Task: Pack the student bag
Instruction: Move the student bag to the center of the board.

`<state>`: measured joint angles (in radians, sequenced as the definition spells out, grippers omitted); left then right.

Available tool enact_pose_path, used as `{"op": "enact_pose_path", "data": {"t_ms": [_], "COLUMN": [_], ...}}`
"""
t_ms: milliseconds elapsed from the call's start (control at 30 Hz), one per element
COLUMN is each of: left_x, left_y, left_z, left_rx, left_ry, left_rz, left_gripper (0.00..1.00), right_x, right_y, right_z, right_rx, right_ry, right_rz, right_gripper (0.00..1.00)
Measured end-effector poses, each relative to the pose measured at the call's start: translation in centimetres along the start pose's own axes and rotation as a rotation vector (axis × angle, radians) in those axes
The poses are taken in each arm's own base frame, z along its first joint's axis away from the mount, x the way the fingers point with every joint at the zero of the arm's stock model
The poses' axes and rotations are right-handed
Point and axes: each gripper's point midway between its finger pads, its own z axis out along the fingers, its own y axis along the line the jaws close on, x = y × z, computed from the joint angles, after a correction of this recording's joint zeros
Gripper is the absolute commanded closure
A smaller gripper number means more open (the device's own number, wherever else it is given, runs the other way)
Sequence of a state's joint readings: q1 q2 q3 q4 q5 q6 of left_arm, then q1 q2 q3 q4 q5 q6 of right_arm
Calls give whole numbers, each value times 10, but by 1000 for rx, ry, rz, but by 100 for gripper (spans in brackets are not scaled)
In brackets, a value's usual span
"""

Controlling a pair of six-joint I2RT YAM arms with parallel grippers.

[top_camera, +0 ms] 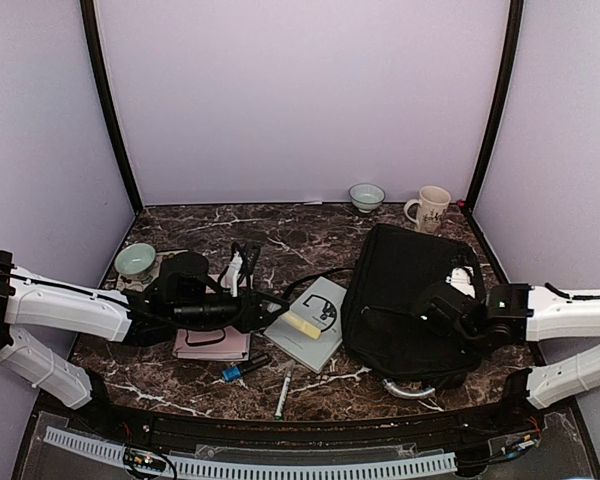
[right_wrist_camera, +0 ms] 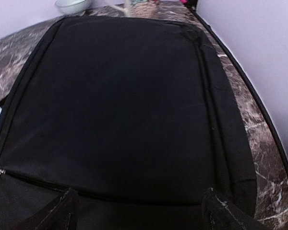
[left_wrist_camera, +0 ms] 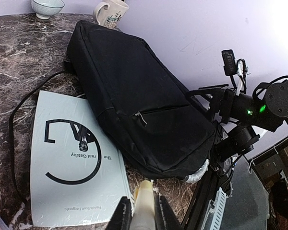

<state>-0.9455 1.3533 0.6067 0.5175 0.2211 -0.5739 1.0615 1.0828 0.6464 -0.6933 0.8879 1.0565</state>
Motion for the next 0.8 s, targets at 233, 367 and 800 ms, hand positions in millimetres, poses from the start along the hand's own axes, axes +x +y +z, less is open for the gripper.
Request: {"op": "enact_pose_path", "data": {"t_ms": [233, 367, 800], "left_x": [1, 2, -1], "left_y": [1, 1, -42], "left_z": [0, 1, 19], "left_rx": [-4, -4, 89], "left_ry": [3, 7, 48], "left_rz": [6, 15, 175], "left_gripper": [100, 100, 100], "right_x": [15, 29, 70], "right_y": [-50, -62, -29], "right_z": [-1, 1, 16], "right_rx": [36, 18, -73], "right_ry": [-34, -25, 140], "right_rz": [273, 385, 372], "right_gripper": [9, 5, 3]}}
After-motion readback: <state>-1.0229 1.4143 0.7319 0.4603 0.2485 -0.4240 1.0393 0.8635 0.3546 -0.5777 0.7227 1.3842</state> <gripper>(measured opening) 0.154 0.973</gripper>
